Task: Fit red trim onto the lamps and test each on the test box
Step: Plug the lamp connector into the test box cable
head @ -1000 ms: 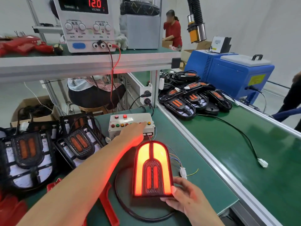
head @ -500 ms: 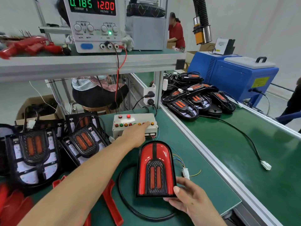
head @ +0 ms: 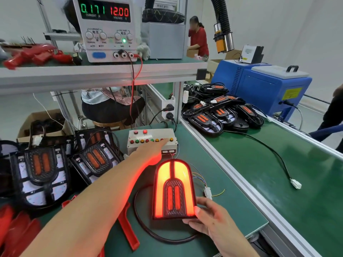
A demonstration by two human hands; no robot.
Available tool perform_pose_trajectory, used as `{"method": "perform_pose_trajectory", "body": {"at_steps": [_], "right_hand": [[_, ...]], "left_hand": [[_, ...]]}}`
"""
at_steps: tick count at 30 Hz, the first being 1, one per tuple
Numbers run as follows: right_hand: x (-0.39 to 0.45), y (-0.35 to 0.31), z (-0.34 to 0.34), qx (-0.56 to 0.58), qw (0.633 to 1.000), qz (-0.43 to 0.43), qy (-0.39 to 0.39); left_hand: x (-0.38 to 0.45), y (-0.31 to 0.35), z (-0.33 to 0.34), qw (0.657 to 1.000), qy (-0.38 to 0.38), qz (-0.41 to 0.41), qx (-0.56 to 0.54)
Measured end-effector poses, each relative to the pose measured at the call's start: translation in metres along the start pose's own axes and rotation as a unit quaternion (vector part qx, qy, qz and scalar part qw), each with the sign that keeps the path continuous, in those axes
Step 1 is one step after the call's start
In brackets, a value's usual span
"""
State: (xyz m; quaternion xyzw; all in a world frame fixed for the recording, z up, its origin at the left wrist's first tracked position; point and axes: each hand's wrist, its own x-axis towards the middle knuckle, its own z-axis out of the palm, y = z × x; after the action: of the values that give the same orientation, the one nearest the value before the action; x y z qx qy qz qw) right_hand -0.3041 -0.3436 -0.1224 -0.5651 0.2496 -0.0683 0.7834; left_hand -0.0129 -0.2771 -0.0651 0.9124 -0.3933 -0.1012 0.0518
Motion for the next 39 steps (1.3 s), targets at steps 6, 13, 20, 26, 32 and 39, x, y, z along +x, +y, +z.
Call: {"method": "perform_pose_trajectory", "body": {"at_steps": [6, 13, 20, 26, 32, 39], "right_hand": [[-0.006, -0.005, 0.004, -0.028, 1.000, -0.009, -0.001], [-0.009, -0.012, 0.013, -0.102, 0.994, -0.047, 0.019], [-0.010, -0.018, 0.011, -0.253, 0.962, -0.051, 0.093], [-0.004, -0.011, -0.007, -0.562, 0.767, -0.050, 0.306], [0.017, -0.019, -0.010, -0.558, 0.783, -0.007, 0.274], [0.011, -0.019, -0.016, -0.545, 0.796, -0.053, 0.258]], "left_hand": [[-0.021, 0.003, -0.016, 0.985, 0.087, 0.043, -0.144], [-0.076, 0.026, -0.018, 0.944, 0.158, 0.173, -0.232], [-0.079, 0.077, -0.012, 0.946, 0.077, 0.303, -0.082], [-0.065, 0.132, 0.017, 0.931, 0.018, 0.342, 0.125], [-0.057, 0.143, 0.027, 0.898, -0.034, 0.357, 0.256], [-0.047, 0.139, 0.008, 0.837, 0.014, 0.461, 0.295]]}}
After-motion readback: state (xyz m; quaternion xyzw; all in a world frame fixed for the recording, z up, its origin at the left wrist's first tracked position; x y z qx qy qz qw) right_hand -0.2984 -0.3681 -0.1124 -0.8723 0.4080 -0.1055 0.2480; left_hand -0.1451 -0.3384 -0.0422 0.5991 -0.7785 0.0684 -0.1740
